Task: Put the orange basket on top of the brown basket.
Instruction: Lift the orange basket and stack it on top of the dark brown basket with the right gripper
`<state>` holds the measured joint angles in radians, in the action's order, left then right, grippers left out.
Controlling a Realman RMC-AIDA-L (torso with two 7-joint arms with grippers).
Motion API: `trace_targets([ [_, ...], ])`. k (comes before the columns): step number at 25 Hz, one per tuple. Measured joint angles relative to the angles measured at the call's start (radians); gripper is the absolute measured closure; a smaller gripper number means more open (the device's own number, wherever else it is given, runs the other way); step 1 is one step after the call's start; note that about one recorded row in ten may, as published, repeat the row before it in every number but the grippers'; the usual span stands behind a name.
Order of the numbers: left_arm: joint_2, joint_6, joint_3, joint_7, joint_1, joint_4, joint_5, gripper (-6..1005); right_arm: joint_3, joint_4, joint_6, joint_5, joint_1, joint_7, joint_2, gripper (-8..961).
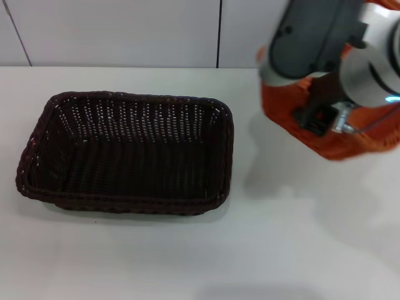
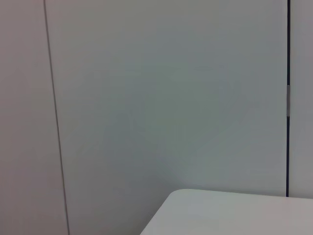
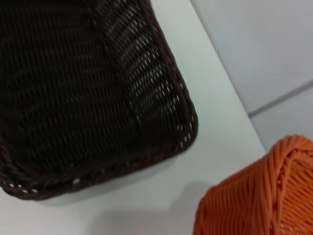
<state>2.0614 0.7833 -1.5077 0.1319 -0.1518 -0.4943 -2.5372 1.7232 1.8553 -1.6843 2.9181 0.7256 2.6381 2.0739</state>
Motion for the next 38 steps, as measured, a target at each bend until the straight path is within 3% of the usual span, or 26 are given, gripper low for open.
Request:
trace_targets([
  [5, 0.003, -0.001, 0.0, -0.015, 0.0, 0.005, 0.0, 158, 0.065, -0.007, 0.071, -0.004, 0.019, -0.199, 0.001, 741],
  [7, 0.003, -0.002, 0.004, -0.051, -0.002, 0.019, 0.0, 158, 0.161, 0.021, 0.112, -0.008, -0.038, -0.449, 0.001, 738],
  [11, 0.003, -0.002, 0.008, -0.086, -0.01, 0.043, -0.005, 159, 0.238, 0.064, 0.146, -0.002, -0.095, -0.644, 0.003, 732],
  [22, 0.006, 0.003, 0.038, -0.118, -0.012, 0.041, 0.0, 159, 0.262, 0.177, 0.255, -0.005, -0.188, -1.0, -0.001, 714],
  [28, 0.006, -0.001, 0.045, -0.123, -0.016, 0.038, -0.005, 159, 0.282, 0.11, 0.332, -0.004, -0.214, -1.072, 0.0, 704],
  [38, 0.005, -0.001, 0.049, -0.127, -0.025, 0.044, 0.0, 159, 0.346, -0.017, 0.445, -0.001, -0.19, -1.077, -0.002, 688],
])
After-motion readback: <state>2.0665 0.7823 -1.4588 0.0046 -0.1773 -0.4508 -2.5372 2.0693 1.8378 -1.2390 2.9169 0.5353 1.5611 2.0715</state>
